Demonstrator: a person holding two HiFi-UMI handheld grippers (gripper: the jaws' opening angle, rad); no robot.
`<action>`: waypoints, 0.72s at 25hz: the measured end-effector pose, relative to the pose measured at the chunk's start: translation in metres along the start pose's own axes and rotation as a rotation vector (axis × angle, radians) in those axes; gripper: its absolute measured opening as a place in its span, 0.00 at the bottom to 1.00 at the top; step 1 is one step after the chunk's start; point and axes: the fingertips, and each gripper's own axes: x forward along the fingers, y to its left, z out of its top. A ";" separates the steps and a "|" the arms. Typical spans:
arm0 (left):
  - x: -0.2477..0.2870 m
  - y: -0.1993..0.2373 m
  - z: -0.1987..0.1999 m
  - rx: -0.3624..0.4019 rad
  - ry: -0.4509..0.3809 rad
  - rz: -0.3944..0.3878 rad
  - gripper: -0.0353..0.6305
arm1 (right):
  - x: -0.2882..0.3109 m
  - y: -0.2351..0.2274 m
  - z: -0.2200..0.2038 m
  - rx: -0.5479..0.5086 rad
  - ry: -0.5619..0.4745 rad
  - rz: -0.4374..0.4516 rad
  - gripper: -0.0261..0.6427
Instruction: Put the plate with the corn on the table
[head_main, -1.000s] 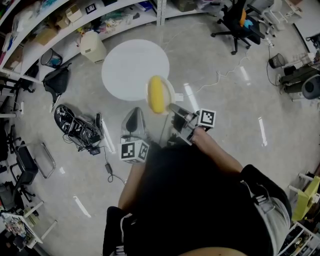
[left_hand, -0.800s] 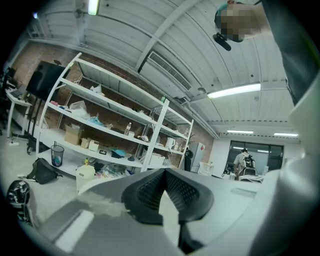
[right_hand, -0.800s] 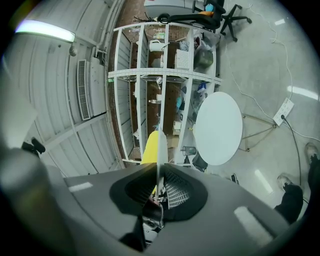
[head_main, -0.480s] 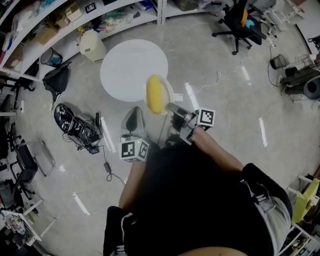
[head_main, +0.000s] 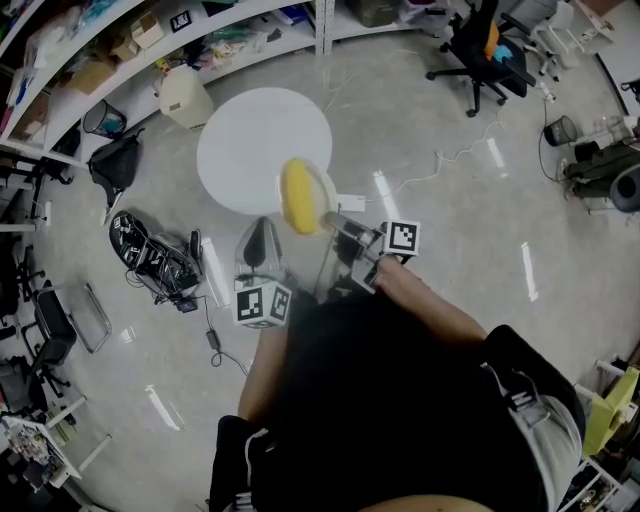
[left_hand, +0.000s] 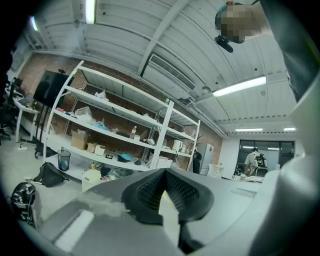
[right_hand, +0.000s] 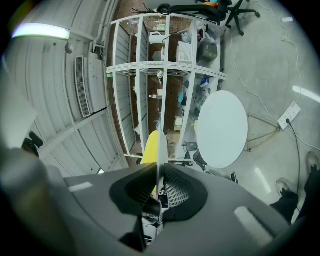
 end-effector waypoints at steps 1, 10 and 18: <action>0.002 0.000 0.002 0.000 -0.004 0.008 0.06 | 0.000 0.000 0.003 0.004 0.004 -0.001 0.11; 0.016 0.014 0.006 -0.012 -0.016 0.046 0.06 | 0.022 -0.002 0.017 0.016 0.023 0.016 0.11; 0.029 0.053 0.016 -0.016 -0.012 0.032 0.06 | 0.053 -0.004 0.016 0.028 -0.006 0.032 0.11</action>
